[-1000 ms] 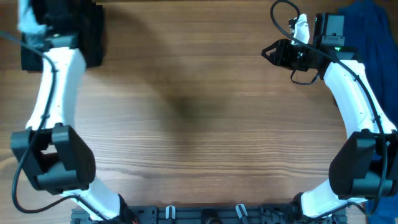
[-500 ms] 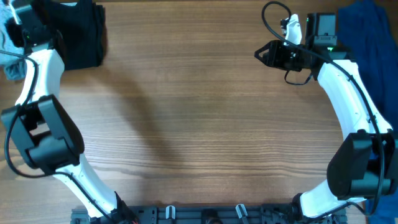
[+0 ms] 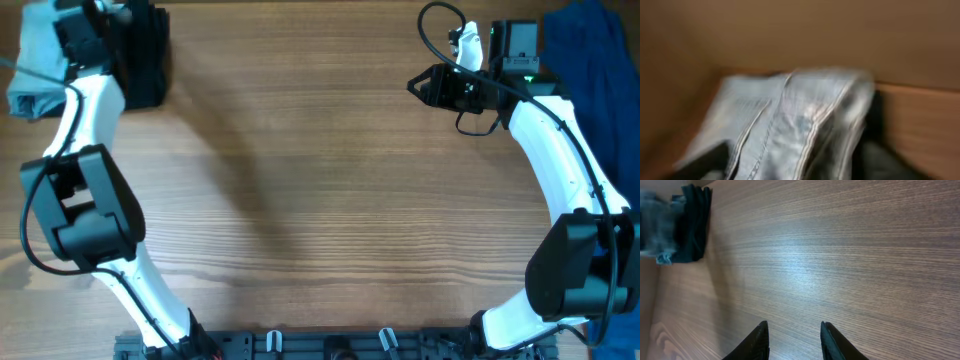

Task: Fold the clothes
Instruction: 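Release the shorts on the black garment and lift the left gripper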

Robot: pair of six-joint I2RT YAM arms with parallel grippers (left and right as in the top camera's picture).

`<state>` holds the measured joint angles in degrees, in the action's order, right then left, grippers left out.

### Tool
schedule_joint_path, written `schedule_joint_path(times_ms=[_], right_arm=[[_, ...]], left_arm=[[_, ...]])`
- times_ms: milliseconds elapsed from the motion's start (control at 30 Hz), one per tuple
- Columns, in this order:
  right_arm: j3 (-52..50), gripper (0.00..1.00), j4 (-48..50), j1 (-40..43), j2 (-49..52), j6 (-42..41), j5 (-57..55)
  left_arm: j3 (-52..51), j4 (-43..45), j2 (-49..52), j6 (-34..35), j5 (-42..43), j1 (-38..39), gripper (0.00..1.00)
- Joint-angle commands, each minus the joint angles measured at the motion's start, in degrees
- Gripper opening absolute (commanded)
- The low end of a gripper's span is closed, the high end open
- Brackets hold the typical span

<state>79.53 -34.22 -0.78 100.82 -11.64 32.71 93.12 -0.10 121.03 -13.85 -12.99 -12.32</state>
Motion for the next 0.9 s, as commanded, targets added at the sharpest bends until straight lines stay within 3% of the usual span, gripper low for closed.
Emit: schedule_joint_path(times_ms=[0, 133, 200, 333, 467, 567, 600, 633, 867], right_arm=[[-0.4, 0.34, 0.3, -0.1, 1.0, 0.4, -0.1], [-0.4, 0.34, 0.3, -0.1, 1.0, -0.3, -0.1], [-0.4, 0.34, 0.3, -0.1, 1.0, -0.3, -0.2], [-0.4, 0.35, 0.3, -0.2, 1.0, 1.8, -0.1], [-0.3, 0.60, 1.6, -0.2, 0.4, 13.6, -0.6], [-0.3, 0.73, 2.0, -0.2, -1.7, 14.7, -4.7], [-0.3, 0.81, 2.1, -0.2, -3.1, 14.3, -4.5], [-0.3, 0.99, 2.3, -0.2, -4.3, 13.7, -4.4], [-0.3, 1.00, 2.4, -0.2, -20.3, 11.4, -4.4]], left_arm=[[0.9, -2.3, -1.7, 0.9, 15.0, 5.2, 1.00], [0.9, -2.4, -2.2, 1.2, 10.1, 8.0, 1.00], [0.9, -2.6, -3.3, 5.0, 5.1, 8.7, 1.00], [0.9, -6.9, -6.6, 11.2, 4.6, 8.7, 1.00], [0.9, -18.0, -12.0, 13.1, 9.3, 9.9, 1.00], [0.9, -23.6, -12.6, 13.0, 9.3, 10.3, 1.00], [0.9, -25.2, -12.5, 13.0, 9.3, 10.3, 1.00], [0.9, -26.5, -12.5, 13.0, 9.3, 10.3, 1.00], [0.9, -28.3, -12.5, 13.0, 9.3, 10.3, 1.00]])
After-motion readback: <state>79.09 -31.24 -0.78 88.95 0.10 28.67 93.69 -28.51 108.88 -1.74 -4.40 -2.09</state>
